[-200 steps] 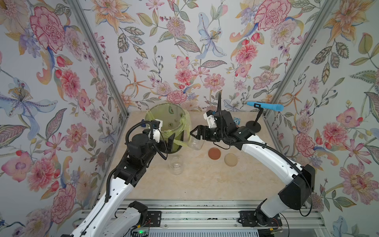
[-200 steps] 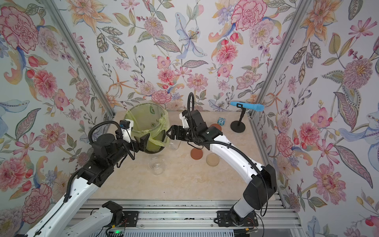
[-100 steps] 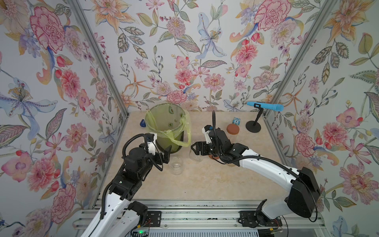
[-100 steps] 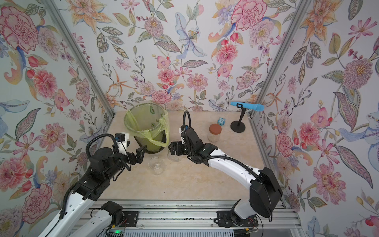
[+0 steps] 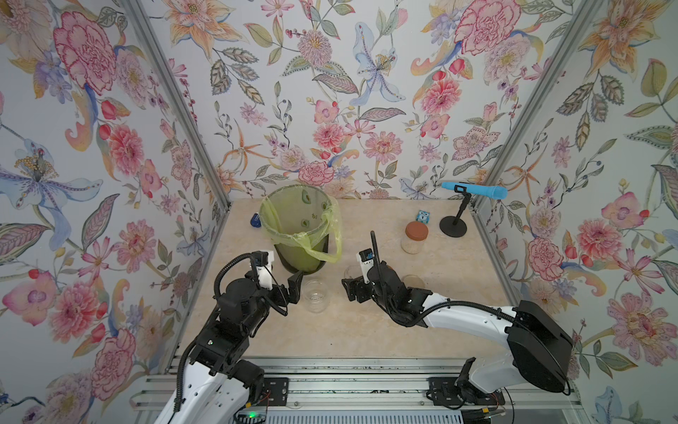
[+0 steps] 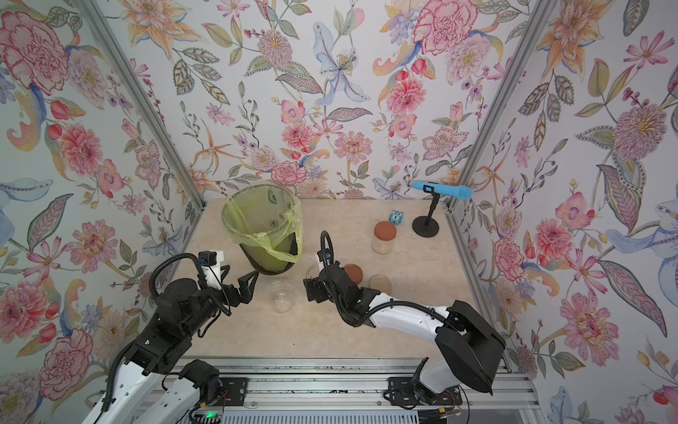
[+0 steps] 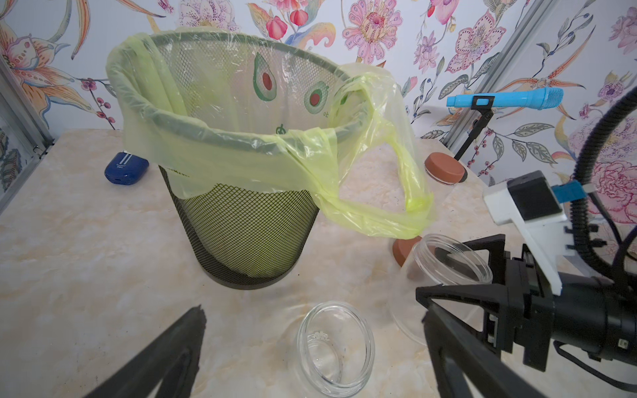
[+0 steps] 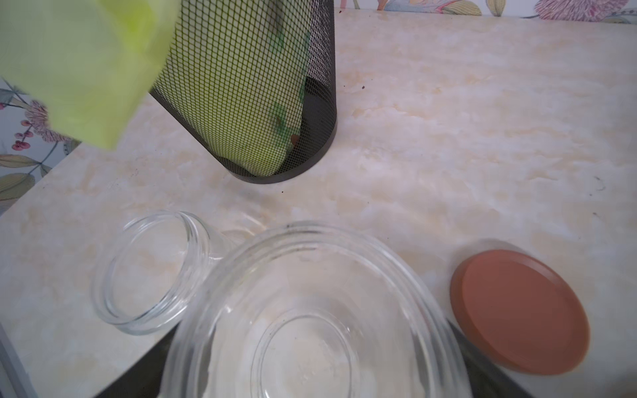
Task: Empty moldy rice from jars
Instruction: Place the jar at the center of the board.
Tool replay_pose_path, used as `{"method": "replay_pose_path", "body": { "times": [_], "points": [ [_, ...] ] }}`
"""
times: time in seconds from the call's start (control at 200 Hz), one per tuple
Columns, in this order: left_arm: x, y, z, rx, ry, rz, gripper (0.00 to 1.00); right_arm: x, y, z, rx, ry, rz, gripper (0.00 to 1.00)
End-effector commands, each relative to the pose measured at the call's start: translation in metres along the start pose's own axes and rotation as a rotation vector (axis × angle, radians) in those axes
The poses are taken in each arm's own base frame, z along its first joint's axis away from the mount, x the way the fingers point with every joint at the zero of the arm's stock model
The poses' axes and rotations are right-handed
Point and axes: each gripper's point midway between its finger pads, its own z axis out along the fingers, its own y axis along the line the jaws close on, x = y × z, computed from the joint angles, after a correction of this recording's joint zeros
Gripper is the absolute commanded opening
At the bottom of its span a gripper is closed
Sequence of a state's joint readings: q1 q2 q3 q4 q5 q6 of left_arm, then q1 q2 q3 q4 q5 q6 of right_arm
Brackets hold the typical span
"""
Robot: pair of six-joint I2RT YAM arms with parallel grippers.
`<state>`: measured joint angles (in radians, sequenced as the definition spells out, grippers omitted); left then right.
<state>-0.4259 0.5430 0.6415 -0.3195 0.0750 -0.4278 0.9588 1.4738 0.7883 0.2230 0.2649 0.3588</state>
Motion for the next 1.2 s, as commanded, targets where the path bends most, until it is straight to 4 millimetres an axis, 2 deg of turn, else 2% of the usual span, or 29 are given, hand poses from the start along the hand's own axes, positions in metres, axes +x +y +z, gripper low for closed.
{"method": "replay_pose_path", "body": {
  "times": [0.0, 0.135, 0.31, 0.62, 0.846, 0.961, 0.981, 1.016, 1.051, 1.136, 1.151, 1.196],
  "points": [
    [0.001, -0.005, -0.002, 0.02, 0.017, -0.011, 1.0, -0.036, 0.008, -0.002, 0.004, -0.193, -0.023, 0.0],
    [0.0, -0.005, -0.003, 0.02, 0.014, -0.008, 1.0, -0.025, 0.022, 0.002, 0.0, -0.231, -0.101, 0.0],
    [0.002, -0.005, -0.001, 0.024, 0.023, -0.007, 1.0, -0.005, 0.03, 0.013, 0.012, -0.204, -0.129, 0.0],
    [0.004, -0.007, 0.001, 0.033, 0.033, 0.0, 1.0, 0.021, 0.025, 0.028, 0.101, -0.145, -0.165, 0.0],
    [0.002, -0.009, 0.002, 0.041, 0.032, 0.018, 1.0, 0.036, 0.027, 0.035, 0.087, -0.101, -0.176, 0.0],
    [0.002, -0.01, 0.003, 0.044, 0.035, 0.034, 1.0, 0.04, 0.027, 0.036, 0.084, -0.093, -0.168, 0.24],
    [0.002, -0.01, 0.003, 0.044, 0.035, 0.037, 1.0, 0.04, 0.027, 0.036, 0.082, -0.094, -0.165, 0.31],
    [0.001, -0.01, 0.003, 0.045, 0.035, 0.042, 1.0, 0.04, 0.027, 0.036, 0.081, -0.092, -0.163, 0.53],
    [0.001, -0.01, 0.004, 0.045, 0.036, 0.044, 1.0, 0.04, 0.028, 0.036, 0.076, -0.09, -0.163, 0.7],
    [0.0, -0.01, 0.004, 0.046, 0.03, 0.049, 1.0, 0.04, 0.027, 0.033, 0.074, -0.089, -0.158, 0.97],
    [-0.001, -0.01, 0.004, 0.045, 0.029, 0.05, 1.0, 0.04, 0.027, 0.033, 0.074, -0.088, -0.157, 1.0],
    [-0.001, -0.01, 0.004, 0.047, 0.027, 0.053, 1.0, 0.038, 0.027, 0.031, 0.074, -0.09, -0.155, 1.0]
  ]
}}
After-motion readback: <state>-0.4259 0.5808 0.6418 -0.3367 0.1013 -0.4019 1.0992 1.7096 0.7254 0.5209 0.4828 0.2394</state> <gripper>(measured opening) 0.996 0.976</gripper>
